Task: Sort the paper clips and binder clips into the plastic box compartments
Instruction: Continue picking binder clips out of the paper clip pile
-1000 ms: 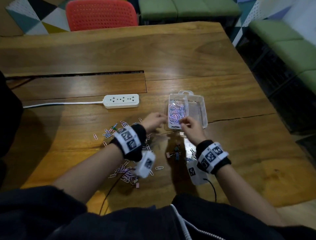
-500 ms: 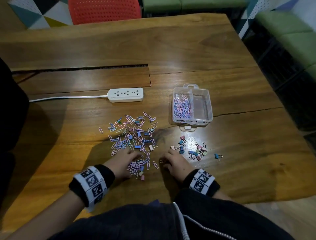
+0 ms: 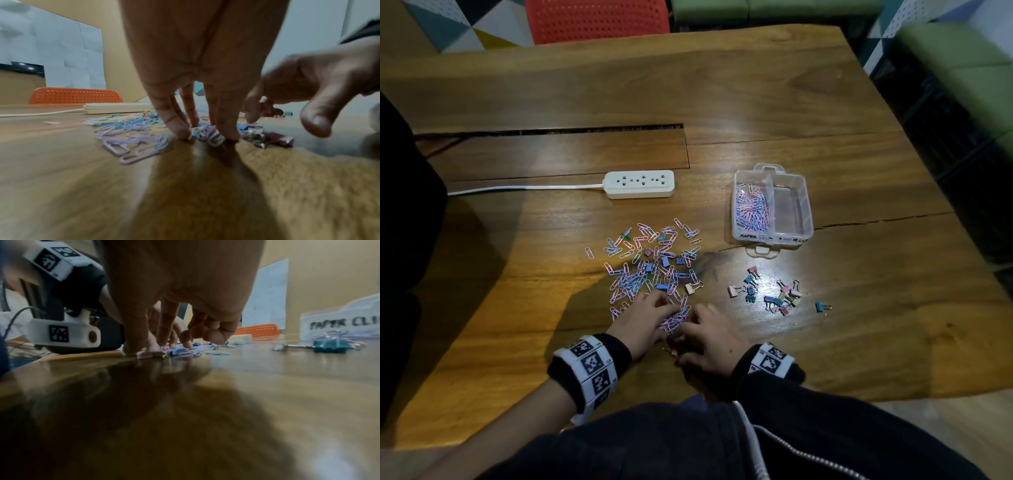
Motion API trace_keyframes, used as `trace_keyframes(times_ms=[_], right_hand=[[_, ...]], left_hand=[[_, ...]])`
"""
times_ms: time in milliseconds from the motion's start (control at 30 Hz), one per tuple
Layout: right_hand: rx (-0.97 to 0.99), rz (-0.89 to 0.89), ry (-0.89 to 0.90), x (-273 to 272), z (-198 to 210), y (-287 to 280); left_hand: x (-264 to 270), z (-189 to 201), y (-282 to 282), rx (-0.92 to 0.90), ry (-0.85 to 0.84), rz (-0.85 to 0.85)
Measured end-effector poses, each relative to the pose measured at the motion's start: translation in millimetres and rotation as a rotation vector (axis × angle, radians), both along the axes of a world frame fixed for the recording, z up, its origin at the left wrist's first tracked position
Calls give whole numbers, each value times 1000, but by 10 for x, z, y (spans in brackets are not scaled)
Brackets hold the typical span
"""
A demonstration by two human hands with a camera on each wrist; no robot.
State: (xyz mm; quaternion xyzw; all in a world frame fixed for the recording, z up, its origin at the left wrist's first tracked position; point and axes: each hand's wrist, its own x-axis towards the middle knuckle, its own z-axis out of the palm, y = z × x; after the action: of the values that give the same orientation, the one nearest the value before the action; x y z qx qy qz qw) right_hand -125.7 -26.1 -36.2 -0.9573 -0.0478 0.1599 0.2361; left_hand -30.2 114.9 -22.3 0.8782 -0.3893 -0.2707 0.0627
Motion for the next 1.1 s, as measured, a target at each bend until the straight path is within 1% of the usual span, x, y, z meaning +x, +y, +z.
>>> trace_keyframes(times_ms=[67,200,367,433,467,533,600,633,667,733,800,867,967,1033,1100], right_hand=[[-44,64,-10,10,3,49],[-65,80,-48,19,-11,56],[-49,24,26,-123,-37,-203],[-30,-28,33,-230,-23,-369],[-31,-64,41,-279,-5,-454],[-58,-157,57,-351,49,-591],[-59,-214,21,-366,106,-616],[-42,-192,-27,-348,128,-573],[-19,-133,-66,-312,132,-495],[13,43,-68,-221,124,-287],[-18,186,-64,-115,97,-94],[-67,281,-72,-58,79,16],[-65,295,-36,-67,49,25],[-37,265,-31,-125,8,-56],[-55,219,-33,-217,-72,-196]], left_hand=[[11,-4,-7,-35,2,17],[9,12,-37,-69,-22,14],[8,38,-70,-106,-23,22],[16,50,-74,-134,-3,70],[29,55,-76,-152,32,126],[72,54,-77,-206,155,301],[131,51,-74,-283,331,480],[163,56,-70,-320,426,543],[191,63,-73,-349,519,591],[223,110,-95,-381,683,663],[244,162,-122,-407,841,739],[260,197,-141,-431,984,823],[270,206,-161,-464,1123,906],[263,186,-164,-523,1227,987],[256,165,-150,-579,1324,1044]])
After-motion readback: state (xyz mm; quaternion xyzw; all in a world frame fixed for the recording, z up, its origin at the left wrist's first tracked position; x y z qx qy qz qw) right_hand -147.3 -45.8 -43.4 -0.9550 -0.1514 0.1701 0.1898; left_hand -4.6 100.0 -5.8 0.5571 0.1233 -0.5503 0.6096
